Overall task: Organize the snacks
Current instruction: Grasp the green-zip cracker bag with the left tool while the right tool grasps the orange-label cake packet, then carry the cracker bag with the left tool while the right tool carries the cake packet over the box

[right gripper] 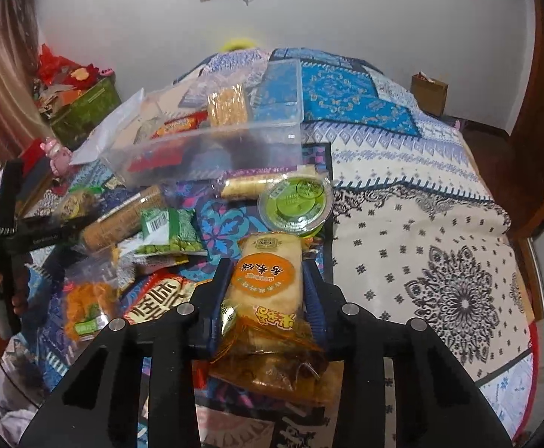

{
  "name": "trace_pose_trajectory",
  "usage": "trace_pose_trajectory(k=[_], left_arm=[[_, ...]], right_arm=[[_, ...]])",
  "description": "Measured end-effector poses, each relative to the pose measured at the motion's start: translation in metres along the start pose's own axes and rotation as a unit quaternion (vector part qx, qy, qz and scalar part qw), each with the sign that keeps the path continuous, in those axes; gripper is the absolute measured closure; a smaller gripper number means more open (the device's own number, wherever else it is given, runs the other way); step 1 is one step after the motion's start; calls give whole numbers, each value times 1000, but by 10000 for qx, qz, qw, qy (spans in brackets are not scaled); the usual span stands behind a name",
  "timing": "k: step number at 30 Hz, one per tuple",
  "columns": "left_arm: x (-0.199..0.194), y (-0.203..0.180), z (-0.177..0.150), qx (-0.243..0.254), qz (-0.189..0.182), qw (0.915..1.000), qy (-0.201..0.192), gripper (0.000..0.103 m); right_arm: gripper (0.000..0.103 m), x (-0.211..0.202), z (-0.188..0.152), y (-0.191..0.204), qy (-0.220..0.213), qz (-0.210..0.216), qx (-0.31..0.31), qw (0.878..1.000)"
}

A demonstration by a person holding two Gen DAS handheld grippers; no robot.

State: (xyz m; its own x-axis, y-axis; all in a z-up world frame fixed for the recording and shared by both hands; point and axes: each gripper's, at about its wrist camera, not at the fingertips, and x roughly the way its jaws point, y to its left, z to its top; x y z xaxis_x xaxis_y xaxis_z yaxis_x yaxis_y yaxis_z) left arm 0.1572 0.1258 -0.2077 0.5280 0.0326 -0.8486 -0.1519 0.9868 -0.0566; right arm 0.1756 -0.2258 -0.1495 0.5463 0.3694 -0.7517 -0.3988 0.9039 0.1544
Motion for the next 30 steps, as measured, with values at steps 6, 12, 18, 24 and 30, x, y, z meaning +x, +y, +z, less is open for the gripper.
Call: trace_pose_trajectory(k=[6,12,18,24,30], left_arm=[[-29,-6,2,-28,-125,9995,-272,50],[-59,-19,9,57,-253,9980,-582,50],[-83,-35,23,191,-419,9950,-882,50],[-90,-51,40,387,-467,9921,-1095,50],[-87,-64,61,456,-589,9903,-1169,50]], right_arm=[[69,-19,6,3,-258,20,-15,9997],[70,-32,17,8,-533,88,-16,9985],[69,-39,35,16,-803,178,-62,9966],[69,-36,57,24,-1059,328,-44,9938],[70,-31,81,37,-1223,443,-236,9912]])
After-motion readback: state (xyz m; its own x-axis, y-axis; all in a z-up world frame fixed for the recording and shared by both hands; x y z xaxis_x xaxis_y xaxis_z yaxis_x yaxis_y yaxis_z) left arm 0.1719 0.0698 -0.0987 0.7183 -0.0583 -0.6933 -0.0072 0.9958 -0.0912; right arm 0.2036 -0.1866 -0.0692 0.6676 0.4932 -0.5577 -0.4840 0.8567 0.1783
